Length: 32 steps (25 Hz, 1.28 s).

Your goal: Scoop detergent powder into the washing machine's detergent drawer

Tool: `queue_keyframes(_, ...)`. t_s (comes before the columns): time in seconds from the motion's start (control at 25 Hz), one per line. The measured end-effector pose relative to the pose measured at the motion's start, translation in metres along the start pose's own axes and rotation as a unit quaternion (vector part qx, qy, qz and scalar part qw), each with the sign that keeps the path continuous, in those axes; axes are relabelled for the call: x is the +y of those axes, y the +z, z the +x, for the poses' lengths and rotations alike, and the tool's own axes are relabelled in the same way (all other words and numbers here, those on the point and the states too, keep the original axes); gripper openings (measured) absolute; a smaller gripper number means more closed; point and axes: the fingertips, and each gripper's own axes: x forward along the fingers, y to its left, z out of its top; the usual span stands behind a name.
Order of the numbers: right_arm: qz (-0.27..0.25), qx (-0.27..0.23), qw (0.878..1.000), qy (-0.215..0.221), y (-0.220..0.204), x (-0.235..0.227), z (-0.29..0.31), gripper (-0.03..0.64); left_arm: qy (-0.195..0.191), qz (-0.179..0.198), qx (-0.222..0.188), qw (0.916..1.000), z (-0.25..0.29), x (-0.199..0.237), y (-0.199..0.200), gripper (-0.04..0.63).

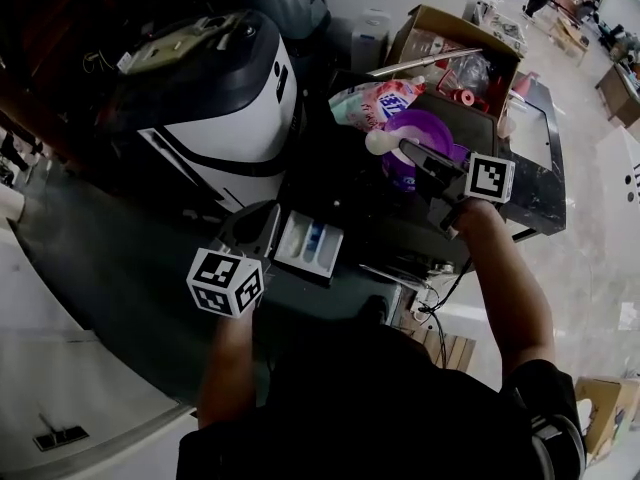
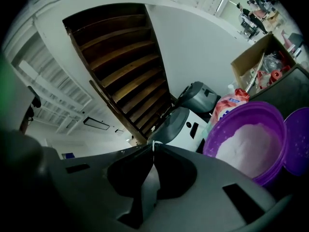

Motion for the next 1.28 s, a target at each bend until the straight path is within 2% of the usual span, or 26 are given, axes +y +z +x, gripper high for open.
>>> queue_keyframes(0.36, 0.024, 0.010, 1.000, 0.002, -0.073, 0.056, 0.064, 0.020, -0.013, -0.007, -0.008, 0.9999, -0.067, 0.043, -0.028, 0.008)
queue_keyframes(0.68, 0.046, 0.004, 0.999, 0.001, -0.141, 0.095, 0.095, 0.020, -0.028, -0.013, -0.003, 0.9995, -0.116, 0.065, -0.062, 0.008)
queue_keyframes(0.88, 0.054, 0.005, 0.999, -0.002, -0.167, 0.097, 0.104, 0.020, -0.038, -0.022, 0.002, 0.9990, -0.120, 0.069, -0.073, 0.008)
queue_keyframes(1.08, 0.070, 0.006, 0.997, -0.014, -0.187, 0.084, 0.108, 0.020, -0.047, -0.030, 0.006, 0.9984, -0.109, 0.066, -0.080, 0.008)
queue_keyframes(1.28, 0.065, 0.013, 0.997, -0.027, -0.199, 0.066, 0.109, 0.020, -0.058, -0.031, 0.015, 0.9977, -0.092, 0.063, -0.090, 0.008)
